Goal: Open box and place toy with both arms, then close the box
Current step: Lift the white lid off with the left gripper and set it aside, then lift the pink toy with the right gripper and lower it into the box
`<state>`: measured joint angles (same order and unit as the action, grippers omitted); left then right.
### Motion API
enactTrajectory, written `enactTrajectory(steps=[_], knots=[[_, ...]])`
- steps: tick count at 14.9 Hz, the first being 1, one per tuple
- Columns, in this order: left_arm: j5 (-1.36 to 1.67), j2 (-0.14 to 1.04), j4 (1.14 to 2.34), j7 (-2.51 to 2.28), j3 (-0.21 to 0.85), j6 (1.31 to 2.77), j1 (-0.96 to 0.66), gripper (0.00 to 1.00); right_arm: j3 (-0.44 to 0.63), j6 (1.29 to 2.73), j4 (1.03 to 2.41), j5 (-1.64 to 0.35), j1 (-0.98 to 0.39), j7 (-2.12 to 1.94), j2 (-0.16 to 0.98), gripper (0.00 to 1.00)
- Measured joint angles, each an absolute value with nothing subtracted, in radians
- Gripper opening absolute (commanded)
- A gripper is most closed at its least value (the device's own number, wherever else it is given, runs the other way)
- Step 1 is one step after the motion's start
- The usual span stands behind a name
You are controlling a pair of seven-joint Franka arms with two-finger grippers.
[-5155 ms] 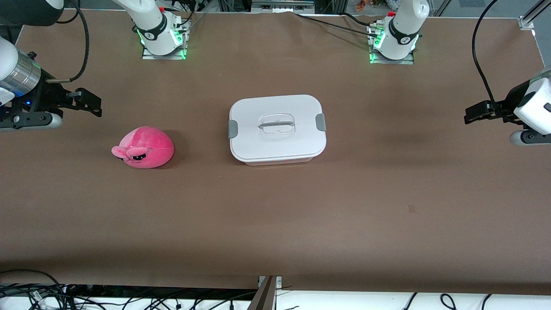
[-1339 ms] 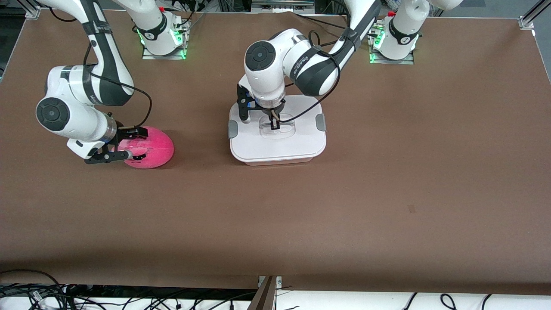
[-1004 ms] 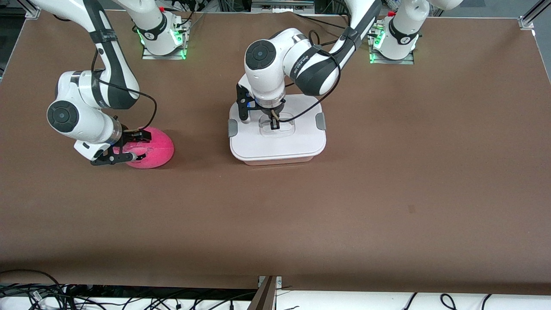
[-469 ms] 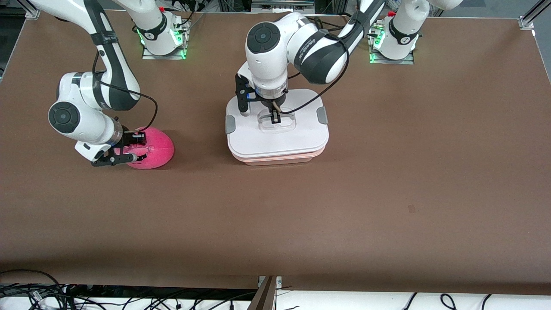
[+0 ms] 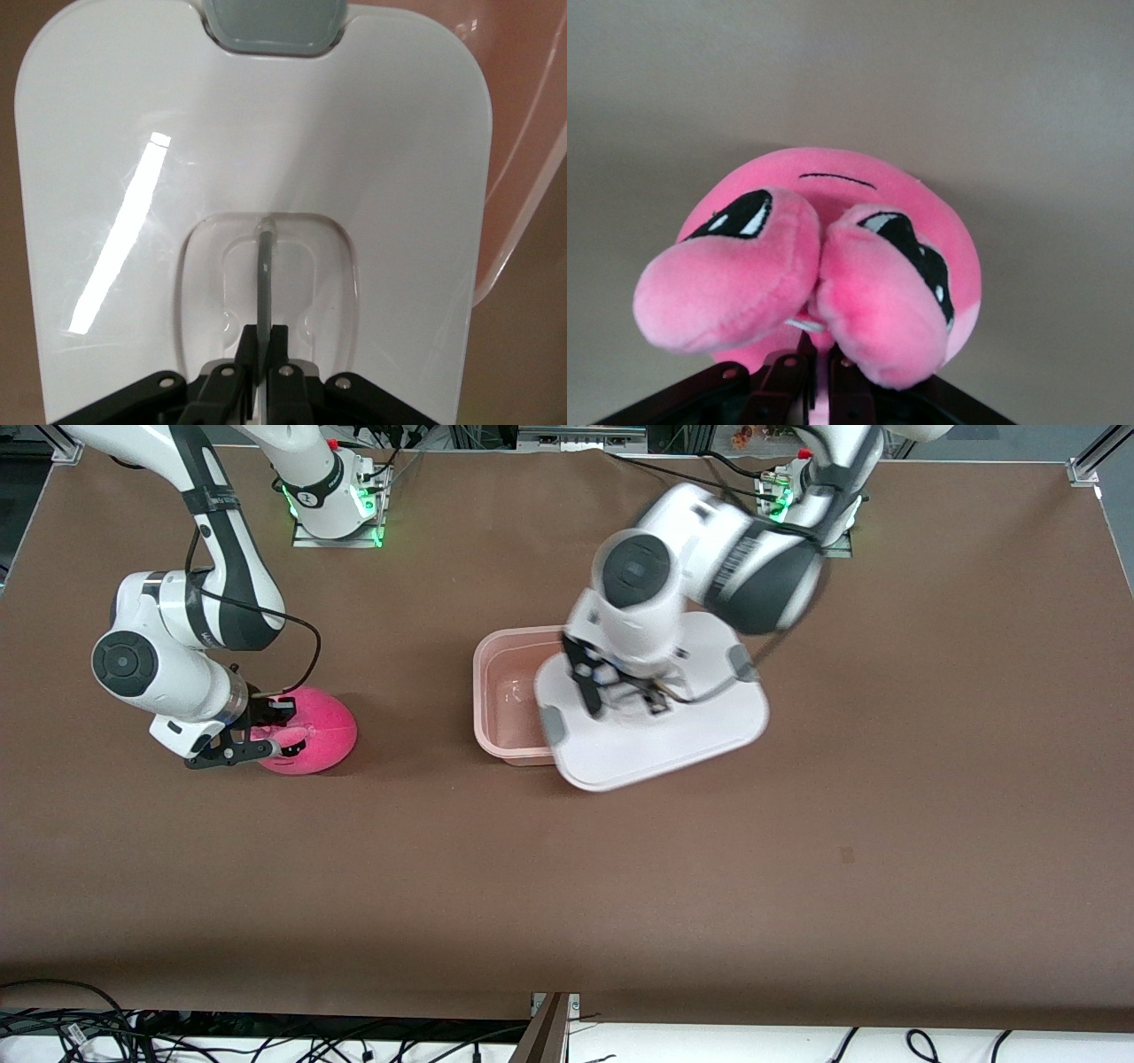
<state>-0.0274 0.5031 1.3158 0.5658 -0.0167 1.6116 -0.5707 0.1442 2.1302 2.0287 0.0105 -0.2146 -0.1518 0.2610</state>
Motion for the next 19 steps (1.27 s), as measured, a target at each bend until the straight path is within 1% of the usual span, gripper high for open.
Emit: enactTrajectory(steps=[3,6,9,12,15,19], knots=[[-0.029,0.474,1.314,0.722,-0.021,1.573,-0.359,0.00,0.121,2.024,1.945,0.011,-0.216,-0.229,0.247,0.00],[-0.029,0.470,1.314,0.943,-0.022,1.570,-0.169,0.00,0.050,1.892,1.818,0.011,-0.229,-0.318,0.235,0.00],[-0.033,0.474,1.314,1.114,-0.022,1.569,-0.037,0.00,-0.020,1.830,1.713,0.010,-0.254,-0.436,0.233,0.00],[-0.044,0.480,1.314,1.260,-0.021,1.568,0.049,0.00,-0.043,1.785,1.654,0.010,-0.318,-0.564,0.234,0.00],[-0.044,0.482,1.314,1.389,-0.020,1.558,0.117,0.00,-0.054,1.772,1.628,0.009,-0.415,-0.687,0.236,0.00],[-0.044,0.482,1.314,1.417,-0.010,1.545,0.125,0.00,-0.061,1.772,1.584,0.011,-0.566,-0.762,0.259,0.00]])
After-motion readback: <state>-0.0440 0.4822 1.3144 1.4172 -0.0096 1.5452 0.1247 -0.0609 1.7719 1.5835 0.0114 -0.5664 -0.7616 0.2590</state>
